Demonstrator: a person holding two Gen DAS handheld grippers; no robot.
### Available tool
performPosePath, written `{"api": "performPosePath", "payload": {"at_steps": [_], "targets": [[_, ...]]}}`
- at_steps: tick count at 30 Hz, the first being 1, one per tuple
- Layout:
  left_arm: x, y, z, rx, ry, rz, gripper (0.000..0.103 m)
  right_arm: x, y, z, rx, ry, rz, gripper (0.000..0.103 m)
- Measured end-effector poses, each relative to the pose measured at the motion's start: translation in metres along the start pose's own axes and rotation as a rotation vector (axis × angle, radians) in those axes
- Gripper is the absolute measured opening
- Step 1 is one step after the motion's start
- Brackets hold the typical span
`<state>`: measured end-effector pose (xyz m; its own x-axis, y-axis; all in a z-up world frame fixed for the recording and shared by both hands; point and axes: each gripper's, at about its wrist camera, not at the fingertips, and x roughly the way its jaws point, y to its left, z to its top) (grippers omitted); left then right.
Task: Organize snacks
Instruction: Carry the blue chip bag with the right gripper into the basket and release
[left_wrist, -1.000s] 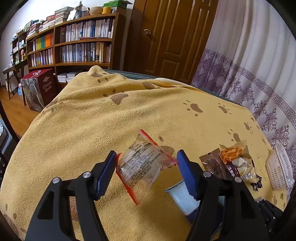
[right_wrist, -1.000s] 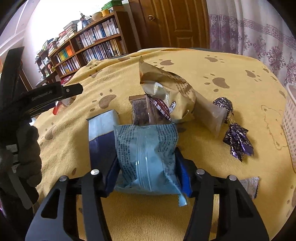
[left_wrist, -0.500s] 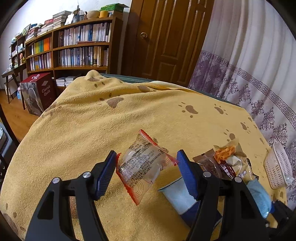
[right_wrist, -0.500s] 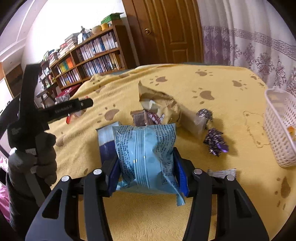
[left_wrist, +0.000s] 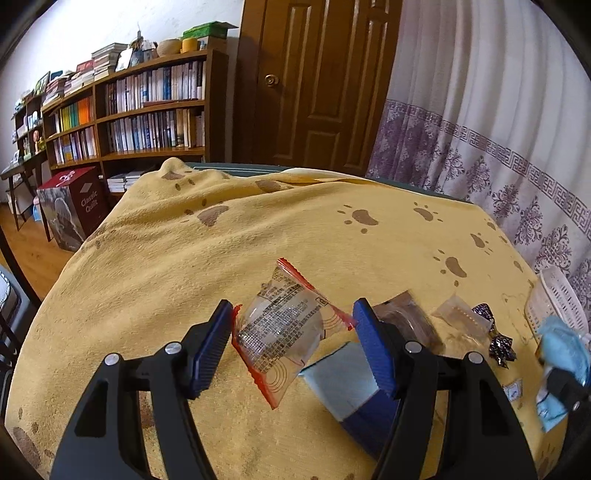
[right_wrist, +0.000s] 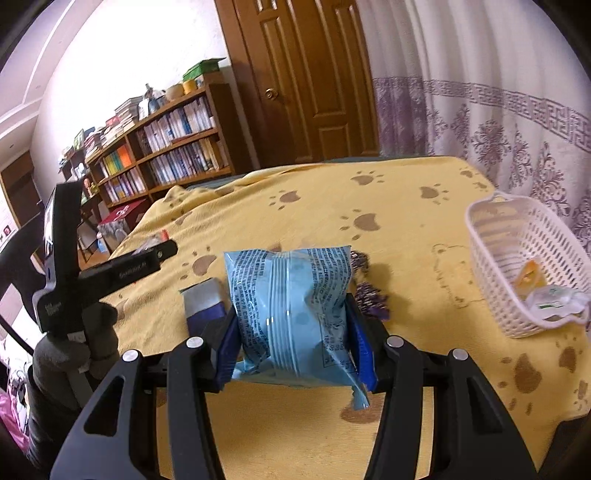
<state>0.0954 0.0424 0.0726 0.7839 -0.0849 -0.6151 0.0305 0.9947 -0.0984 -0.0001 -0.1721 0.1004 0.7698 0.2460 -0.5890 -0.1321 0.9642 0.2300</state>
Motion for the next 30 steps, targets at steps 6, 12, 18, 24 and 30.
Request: {"api": "performPosePath", "payload": {"at_steps": [6, 12, 18, 24, 30], "targets": [[-0.003, -0.010, -0.003, 0.028, -0.005, -0.010, 0.067, -0.013, -0.017, 0.004, 0.027, -0.028, -0.041, 0.053], [-0.004, -0.016, -0.004, 0.043, -0.005, -0.017, 0.067, -0.031, -0.042, 0.011, 0.057, -0.072, -0.107, 0.053], [-0.004, -0.020, -0.005, 0.049, -0.005, -0.020, 0.067, -0.052, -0.082, 0.021, 0.117, -0.116, -0.195, 0.053], [-0.004, -0.023, -0.008, 0.060, 0.000, -0.021, 0.067, -0.059, -0.125, 0.032, 0.184, -0.135, -0.260, 0.053], [-0.003, -0.025, -0.009, 0.069, 0.002, -0.023, 0.067, -0.045, -0.172, 0.043, 0.288, -0.099, -0.278, 0.053]]}}
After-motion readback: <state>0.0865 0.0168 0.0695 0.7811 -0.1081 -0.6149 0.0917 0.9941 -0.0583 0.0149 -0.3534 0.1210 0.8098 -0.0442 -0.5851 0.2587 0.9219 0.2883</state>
